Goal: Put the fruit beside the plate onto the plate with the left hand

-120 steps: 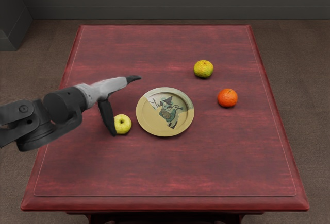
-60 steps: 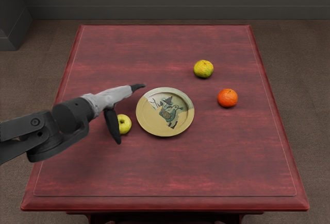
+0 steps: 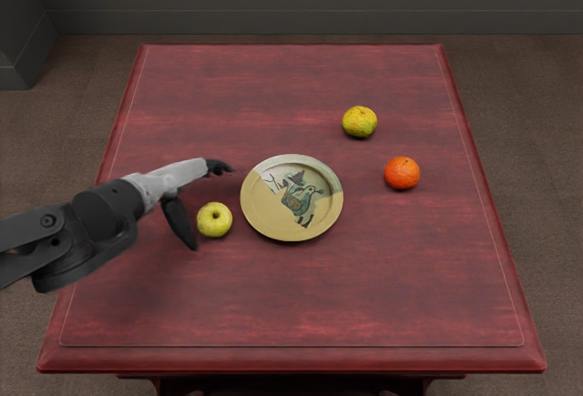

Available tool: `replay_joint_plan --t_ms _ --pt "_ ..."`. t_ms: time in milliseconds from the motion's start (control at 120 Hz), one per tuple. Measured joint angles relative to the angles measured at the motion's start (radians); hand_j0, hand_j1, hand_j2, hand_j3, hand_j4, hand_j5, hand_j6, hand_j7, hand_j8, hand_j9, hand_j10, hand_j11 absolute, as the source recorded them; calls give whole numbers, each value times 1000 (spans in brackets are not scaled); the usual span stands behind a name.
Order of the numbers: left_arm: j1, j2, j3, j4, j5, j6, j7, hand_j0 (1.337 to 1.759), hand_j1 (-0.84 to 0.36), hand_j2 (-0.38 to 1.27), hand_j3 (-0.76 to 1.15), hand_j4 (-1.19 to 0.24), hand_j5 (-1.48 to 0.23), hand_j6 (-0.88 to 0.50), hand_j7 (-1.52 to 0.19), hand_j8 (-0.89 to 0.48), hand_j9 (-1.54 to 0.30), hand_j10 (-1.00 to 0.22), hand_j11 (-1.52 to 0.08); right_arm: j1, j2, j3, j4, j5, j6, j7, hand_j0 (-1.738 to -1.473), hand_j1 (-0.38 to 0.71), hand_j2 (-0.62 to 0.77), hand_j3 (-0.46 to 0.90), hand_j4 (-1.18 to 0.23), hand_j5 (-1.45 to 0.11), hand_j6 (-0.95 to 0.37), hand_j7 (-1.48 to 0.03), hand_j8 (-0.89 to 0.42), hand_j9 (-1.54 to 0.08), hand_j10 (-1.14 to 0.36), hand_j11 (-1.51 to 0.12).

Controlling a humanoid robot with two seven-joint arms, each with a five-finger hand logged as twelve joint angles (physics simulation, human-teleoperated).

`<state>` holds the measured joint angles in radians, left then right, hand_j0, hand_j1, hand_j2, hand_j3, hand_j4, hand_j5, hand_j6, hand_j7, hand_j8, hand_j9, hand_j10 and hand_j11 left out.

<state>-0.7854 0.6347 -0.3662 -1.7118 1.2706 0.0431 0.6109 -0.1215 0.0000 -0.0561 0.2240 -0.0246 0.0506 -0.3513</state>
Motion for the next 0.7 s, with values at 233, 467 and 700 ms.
replay_joint_plan --t_ms 233,467,700 --pt "0 -6 3 -3 -1 12 0 1658 47 53 0 -256 -329 -257 -329 -257 -329 -256 -329 0 0 0 0 0 0 0 -1658 -349 0 0 0 0 0 0 0 0 0 0" --pt "1 -5 5 -7 -2 15 0 1658 -6 62 0 -301 -387 -302 -387 -302 -387 -300 -387 0 0 1 0 0 0 0 -1658 -349 0 0 0 0 0 0 0 0 0 0" --pt "14 -27 6 -9 -2 15 0 1658 -69 73 0 -353 -455 -353 -455 -353 -455 -352 -455 0 0 1 0 1 0 0 -1658 -349 0 0 0 0 0 0 0 0 0 0"
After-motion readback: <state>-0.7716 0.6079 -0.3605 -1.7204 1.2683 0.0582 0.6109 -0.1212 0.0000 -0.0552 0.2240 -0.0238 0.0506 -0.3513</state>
